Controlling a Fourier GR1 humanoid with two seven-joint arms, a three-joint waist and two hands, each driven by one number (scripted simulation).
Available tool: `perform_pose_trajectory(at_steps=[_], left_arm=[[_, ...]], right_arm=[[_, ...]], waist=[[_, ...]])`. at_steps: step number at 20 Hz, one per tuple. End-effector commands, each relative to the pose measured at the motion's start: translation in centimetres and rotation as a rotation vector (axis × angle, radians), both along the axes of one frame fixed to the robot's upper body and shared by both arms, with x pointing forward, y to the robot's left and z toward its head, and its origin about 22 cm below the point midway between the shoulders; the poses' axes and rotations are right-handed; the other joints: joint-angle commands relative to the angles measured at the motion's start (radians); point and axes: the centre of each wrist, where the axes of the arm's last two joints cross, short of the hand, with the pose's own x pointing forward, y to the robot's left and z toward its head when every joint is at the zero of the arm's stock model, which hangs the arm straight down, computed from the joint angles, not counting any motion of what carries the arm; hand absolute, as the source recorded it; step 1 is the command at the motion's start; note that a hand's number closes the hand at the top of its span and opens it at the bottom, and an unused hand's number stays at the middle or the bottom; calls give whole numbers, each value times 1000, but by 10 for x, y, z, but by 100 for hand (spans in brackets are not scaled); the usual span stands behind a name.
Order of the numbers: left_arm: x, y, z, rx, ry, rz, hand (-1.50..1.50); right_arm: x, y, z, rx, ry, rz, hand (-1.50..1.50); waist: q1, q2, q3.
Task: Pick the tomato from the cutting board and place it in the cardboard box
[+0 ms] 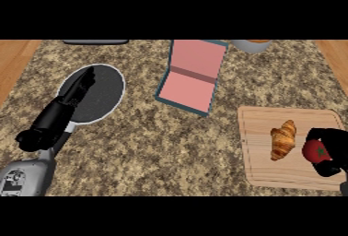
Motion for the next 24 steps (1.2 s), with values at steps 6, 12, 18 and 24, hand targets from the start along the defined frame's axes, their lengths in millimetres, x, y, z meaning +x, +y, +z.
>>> perform_pose_trajectory(at_steps=[6, 12, 18, 24], left_arm=[[-16, -3, -6, -6, 10, -2, 0], [7, -28, 0, 6, -16, -128, 0], [16, -36, 2, 5, -16, -145, 0], [20, -25, 3, 3, -3, -92, 0]], right_arm=[[4, -7, 12, -72, -173, 112, 150], [31, 234, 16, 242, -271, 783, 150], [23, 351, 75, 267, -391, 1130, 150], [12, 394, 129, 357, -495, 1064, 150]], waist=[[0, -1, 1], [153, 18, 1], [135, 13, 0], [89, 5, 0]])
